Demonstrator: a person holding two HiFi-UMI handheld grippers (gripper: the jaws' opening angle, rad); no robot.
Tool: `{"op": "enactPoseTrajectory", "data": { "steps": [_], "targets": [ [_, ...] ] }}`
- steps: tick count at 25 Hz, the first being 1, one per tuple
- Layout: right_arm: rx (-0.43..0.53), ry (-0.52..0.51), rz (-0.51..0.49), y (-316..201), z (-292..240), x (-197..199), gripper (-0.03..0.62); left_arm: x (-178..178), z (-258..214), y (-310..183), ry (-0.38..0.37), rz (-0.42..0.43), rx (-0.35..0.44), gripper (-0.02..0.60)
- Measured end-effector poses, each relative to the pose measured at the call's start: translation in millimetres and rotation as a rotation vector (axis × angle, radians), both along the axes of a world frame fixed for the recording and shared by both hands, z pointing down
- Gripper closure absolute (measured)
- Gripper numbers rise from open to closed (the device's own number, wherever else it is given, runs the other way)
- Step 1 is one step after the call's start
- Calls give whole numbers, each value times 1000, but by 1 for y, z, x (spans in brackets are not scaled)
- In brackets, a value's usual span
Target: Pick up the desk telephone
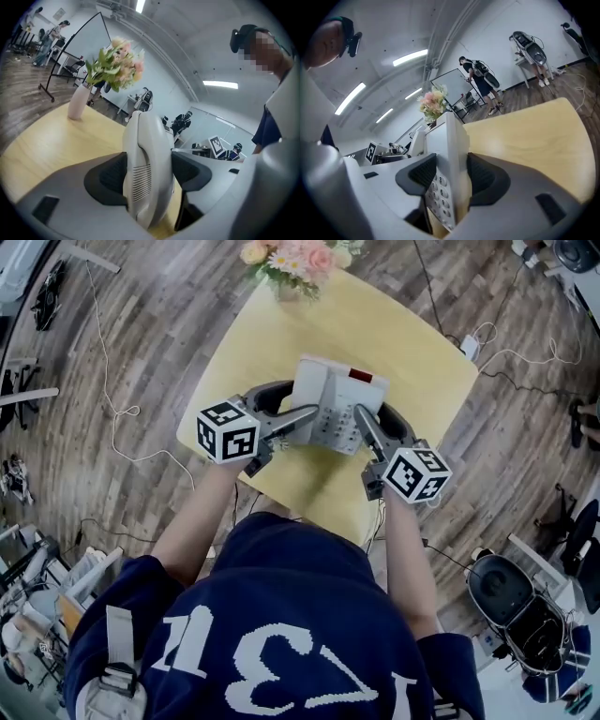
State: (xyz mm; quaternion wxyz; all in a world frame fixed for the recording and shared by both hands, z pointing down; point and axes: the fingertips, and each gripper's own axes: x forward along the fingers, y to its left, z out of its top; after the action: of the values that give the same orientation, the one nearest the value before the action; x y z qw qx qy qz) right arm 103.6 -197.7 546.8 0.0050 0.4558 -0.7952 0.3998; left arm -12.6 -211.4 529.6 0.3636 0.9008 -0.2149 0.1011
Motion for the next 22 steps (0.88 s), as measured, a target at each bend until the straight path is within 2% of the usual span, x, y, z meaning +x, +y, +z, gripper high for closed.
{"op": "enactPoseTrajectory", "data": {
  "steps": [6,11,17,22],
  "targets": [
    [226,28,6,-13,-90,11,373,9,-90,-12,52,-3,245,273],
    [402,26,25,-11,-169,29,376,25,-167,-8,109,-10,407,273],
    [556,66,38,-1,-234,29,378,24,-230,1,147,0,554,273],
    [627,79,41,10,-261,23,378,17,-256,13,180,-2,610,273]
  ]
}}
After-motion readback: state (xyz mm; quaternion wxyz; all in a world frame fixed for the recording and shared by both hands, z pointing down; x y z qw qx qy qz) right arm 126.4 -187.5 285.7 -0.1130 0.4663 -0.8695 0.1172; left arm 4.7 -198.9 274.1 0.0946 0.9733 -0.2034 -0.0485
